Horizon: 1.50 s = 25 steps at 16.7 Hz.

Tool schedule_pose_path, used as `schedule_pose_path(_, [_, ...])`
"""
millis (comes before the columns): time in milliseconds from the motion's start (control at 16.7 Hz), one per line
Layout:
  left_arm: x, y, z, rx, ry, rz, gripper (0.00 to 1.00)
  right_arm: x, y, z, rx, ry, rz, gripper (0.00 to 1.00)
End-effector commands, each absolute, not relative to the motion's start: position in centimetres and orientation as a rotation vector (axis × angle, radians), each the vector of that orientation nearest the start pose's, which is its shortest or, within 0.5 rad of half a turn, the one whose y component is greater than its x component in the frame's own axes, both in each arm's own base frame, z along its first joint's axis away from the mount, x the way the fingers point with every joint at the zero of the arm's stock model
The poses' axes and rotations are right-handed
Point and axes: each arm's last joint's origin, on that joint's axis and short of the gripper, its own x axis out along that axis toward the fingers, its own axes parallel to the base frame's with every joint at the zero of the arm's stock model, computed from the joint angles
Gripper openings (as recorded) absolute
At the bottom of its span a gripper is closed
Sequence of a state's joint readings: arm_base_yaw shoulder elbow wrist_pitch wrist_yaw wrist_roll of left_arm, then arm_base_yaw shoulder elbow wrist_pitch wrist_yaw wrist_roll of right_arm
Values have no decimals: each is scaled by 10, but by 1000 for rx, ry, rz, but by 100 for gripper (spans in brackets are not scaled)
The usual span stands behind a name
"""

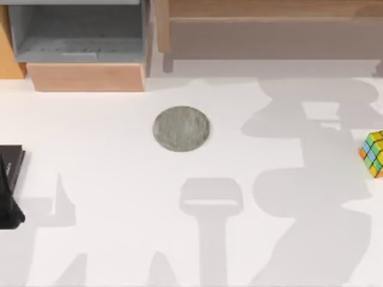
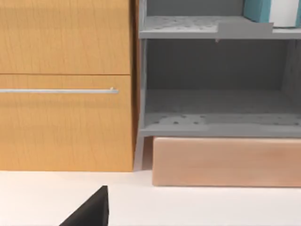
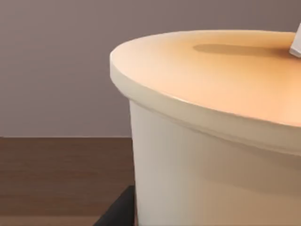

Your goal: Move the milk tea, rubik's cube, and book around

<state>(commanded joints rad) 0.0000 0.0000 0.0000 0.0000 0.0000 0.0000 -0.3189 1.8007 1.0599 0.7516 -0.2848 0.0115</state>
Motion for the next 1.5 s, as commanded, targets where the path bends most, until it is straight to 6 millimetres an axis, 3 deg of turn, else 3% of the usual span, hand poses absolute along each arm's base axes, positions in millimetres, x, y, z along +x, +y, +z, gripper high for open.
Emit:
schedule_pose_path(180, [106, -1, 160, 0, 0, 0, 100, 390, -103, 244, -1, -26, -15, 0])
schedule_pose_path(360, [106, -1, 160, 0, 0, 0, 100, 398, -57, 253, 33, -54, -14, 0])
schedule_pose_path(600, [106, -1, 160, 0, 0, 0, 100, 407, 44, 253, 98, -67, -16, 0])
schedule_pose_path(840, [106, -1, 160, 0, 0, 0, 100, 398, 161, 246, 141, -86, -26, 0])
schedule_pose_path(1020, [106, -1, 160, 0, 0, 0, 100, 378, 240, 225, 139, -81, -28, 0])
schedule_pose_path(1200, [106, -1, 160, 0, 0, 0, 100, 354, 299, 187, 96, -54, -22, 0])
schedule_pose_path(1320, [106, -1, 160, 0, 0, 0, 100, 339, 326, 160, 55, -36, -17, 0])
schedule_pose_path(1500, [106, -1, 160, 0, 0, 0, 100, 323, 347, 130, 5, -18, -17, 0])
